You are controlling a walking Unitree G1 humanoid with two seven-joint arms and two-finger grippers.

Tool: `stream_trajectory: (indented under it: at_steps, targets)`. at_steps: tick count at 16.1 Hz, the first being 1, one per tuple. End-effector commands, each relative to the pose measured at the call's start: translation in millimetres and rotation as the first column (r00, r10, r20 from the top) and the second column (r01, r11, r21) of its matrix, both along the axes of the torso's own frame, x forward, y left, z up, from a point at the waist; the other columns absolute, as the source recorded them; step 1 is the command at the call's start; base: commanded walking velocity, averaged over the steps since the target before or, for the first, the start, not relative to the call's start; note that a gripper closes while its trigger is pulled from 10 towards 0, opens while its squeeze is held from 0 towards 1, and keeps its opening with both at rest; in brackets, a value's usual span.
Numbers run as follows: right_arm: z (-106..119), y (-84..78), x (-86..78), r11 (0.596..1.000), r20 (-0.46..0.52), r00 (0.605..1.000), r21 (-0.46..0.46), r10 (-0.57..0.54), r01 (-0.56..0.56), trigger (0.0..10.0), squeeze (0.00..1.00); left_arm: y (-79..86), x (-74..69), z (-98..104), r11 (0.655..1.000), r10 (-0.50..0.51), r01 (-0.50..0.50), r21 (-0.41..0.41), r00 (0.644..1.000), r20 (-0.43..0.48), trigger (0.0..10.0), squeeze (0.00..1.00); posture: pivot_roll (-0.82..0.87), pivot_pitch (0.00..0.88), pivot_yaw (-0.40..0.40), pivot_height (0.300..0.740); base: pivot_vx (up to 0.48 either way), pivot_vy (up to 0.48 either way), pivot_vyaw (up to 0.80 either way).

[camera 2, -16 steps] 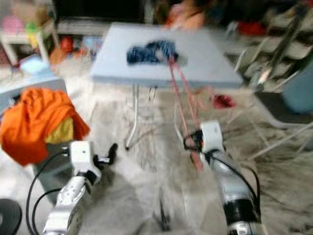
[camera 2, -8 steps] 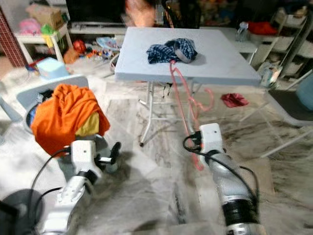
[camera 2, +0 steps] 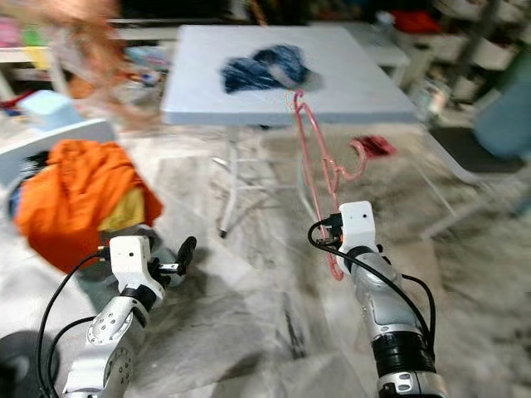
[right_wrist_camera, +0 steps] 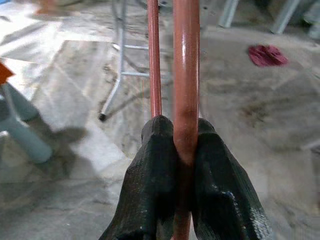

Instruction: Hang hanger

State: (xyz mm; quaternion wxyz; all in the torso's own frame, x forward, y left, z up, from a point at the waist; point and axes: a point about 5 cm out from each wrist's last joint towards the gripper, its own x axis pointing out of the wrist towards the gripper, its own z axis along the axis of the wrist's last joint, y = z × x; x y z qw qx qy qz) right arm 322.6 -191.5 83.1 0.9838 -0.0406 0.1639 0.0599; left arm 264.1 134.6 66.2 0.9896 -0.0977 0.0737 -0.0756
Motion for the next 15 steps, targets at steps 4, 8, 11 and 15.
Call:
stream_trajectory:
  at_steps: [4,8,11,15]
  targets:
    - [-1.8,-3.8,-1.3,1.000,-0.008,1.000,-0.009,-0.028,0.028,10.0,0.00,0.2,0.8,4.5,1.000,-0.009,0.009,-0.008,1.000,0.010,10.0,0.00,-0.08,0.000,-0.057,0.740,0.000,0.000,-0.80]
    - [-2.4,-2.7,-1.5,0.999,-0.010,0.999,-0.010,-0.034,0.034,10.0,0.00,-0.3,0.7,4.3,1.000,-0.016,0.016,-0.012,1.000,0.006,10.0,0.00,-0.08,0.000,-0.052,0.740,0.189,0.000,-0.80]
    - [-2.6,-1.5,-1.5,0.999,-0.009,0.999,-0.006,-0.039,0.039,10.0,0.00,-1.3,1.1,4.5,1.000,-0.023,0.023,-0.013,1.000,0.004,10.0,0.00,-0.08,0.000,-0.048,0.740,0.301,0.000,-0.80]
    - [-2.9,-0.1,-1.2,0.999,-0.009,0.999,-0.004,-0.042,0.042,10.0,0.00,-0.9,1.7,4.1,1.000,-0.027,0.027,-0.008,1.000,-0.001,10.0,0.00,-0.08,0.000,-0.046,0.740,0.335,0.000,-0.80]
